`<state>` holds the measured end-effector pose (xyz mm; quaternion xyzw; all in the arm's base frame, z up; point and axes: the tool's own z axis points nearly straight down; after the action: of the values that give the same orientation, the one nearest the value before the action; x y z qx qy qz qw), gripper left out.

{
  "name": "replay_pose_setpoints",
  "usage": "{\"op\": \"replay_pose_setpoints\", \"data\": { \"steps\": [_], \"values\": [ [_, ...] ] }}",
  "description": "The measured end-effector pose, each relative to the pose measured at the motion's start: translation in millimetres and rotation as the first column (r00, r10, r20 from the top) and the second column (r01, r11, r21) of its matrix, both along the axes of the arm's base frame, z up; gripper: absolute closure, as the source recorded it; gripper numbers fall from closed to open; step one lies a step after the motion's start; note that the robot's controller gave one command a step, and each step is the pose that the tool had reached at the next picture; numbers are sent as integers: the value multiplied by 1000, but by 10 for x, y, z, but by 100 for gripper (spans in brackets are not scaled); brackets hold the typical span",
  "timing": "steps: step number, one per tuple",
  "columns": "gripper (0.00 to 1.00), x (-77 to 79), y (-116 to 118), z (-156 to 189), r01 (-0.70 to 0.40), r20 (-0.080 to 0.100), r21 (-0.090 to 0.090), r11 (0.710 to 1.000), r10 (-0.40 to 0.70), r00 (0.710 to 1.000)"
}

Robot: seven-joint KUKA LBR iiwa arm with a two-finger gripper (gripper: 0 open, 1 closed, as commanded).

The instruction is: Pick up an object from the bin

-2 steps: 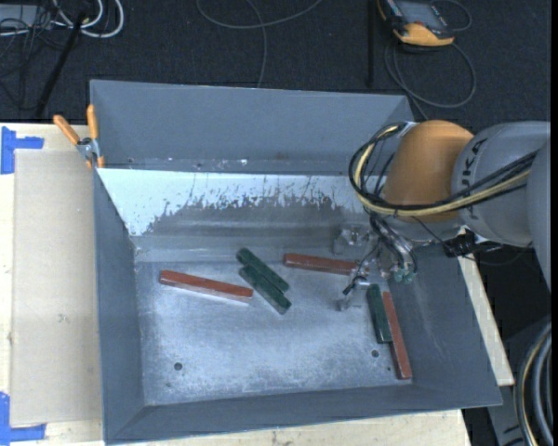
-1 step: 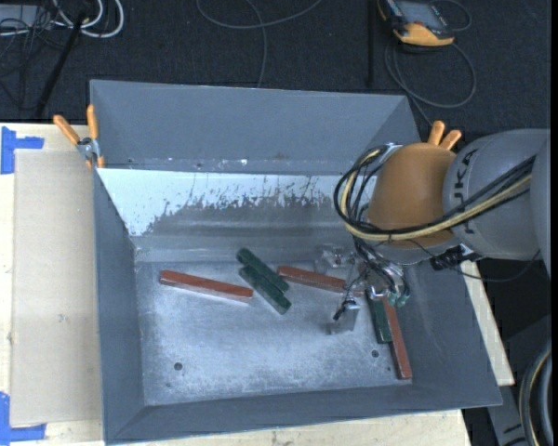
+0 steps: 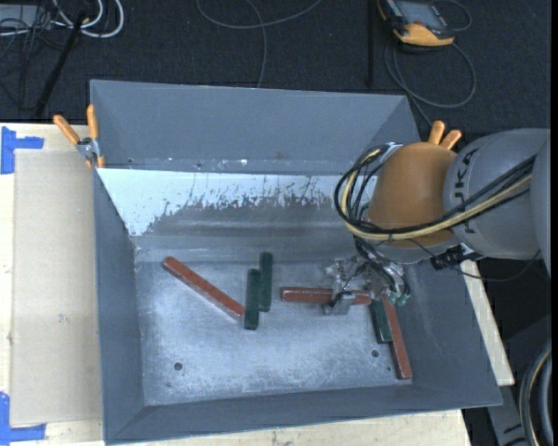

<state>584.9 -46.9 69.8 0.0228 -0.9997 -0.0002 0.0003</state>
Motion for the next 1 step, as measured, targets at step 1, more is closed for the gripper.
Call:
{"op": "replay_pose_setpoints", "data": {
  "steps": [1],
  "values": [
    [0, -1, 0, -2, 0, 0, 0, 1000, 0, 1000]
  ]
}}
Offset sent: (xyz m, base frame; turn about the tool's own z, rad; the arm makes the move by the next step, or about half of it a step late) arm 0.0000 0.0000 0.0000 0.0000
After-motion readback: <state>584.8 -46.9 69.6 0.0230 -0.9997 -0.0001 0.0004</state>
